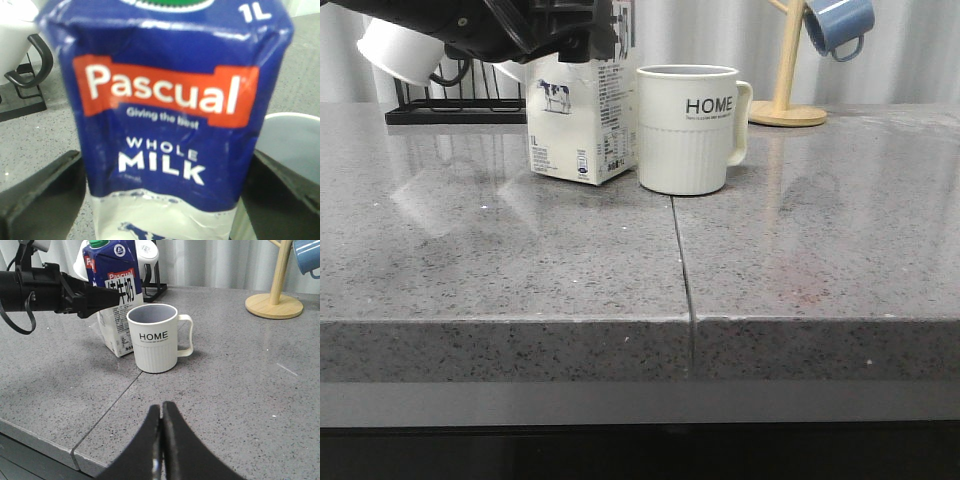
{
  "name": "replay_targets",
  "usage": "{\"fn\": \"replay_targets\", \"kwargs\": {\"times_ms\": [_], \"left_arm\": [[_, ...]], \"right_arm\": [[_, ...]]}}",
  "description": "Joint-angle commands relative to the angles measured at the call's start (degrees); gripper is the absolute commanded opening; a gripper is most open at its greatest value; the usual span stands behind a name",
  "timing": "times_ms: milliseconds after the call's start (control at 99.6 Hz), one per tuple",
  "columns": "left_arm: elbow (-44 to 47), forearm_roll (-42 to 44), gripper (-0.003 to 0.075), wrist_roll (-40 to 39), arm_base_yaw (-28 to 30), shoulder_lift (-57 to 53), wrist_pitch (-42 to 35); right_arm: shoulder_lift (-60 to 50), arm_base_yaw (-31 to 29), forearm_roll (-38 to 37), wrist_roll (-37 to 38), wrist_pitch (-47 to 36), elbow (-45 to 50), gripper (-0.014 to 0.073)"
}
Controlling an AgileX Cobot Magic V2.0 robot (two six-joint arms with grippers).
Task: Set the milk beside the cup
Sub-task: 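Lower the carton onto the table and open the left gripper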
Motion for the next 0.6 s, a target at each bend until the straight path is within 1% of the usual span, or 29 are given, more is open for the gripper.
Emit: {"fn": "replay_targets", "kwargs": {"times_ms": [0,231,371,432,472,492,522,592], "left_arm": [[-1.46,-0.56,0.0596,-0.70,-0.52,-3.06,-4.12],[2.41,-0.56,0.0584,-0.70,-0.52,-7.36,-4.12],[5.99,-0.45,0.0584,-0.26,-0.52,-11.88,-4.63],[7.19,-0.45,0.0572,-0.26,-0.52,-14.00,-4.63],[8.06,-0.45,0.0536,-0.15,-0.52,-15.34,-4.63],[8.44,-0.45,0.0498,-0.17,-0.52,-16.46,-4.63],[9.02,-0.45,0.0464,-0.17,-0.52,-17.31,-4.63],[10.47,-0.45,0.0308,-0.13,0.07,-20.41,-4.63]], "right_arm": [[0.36,0.04,-0.13,-0.22,-4.12,-1.63,-0.0036],[0.36,0.04,-0.13,-0.22,-4.12,-1.63,-0.0036],[0.36,0.04,-0.13,-0.22,-4.12,-1.63,-0.0036],[0.36,0.04,-0.13,-0.22,-4.12,-1.63,-0.0036],[0.36,0.04,-0.13,-0.22,-4.12,-1.63,-0.0036],[0.36,0.04,-0.13,-0.22,-4.12,-1.63,-0.0036],[0.36,0.04,-0.13,-0.22,-4.12,-1.63,-0.0036],[0.36,0.04,-0.13,-0.22,-4.12,-1.63,-0.0036]]}}
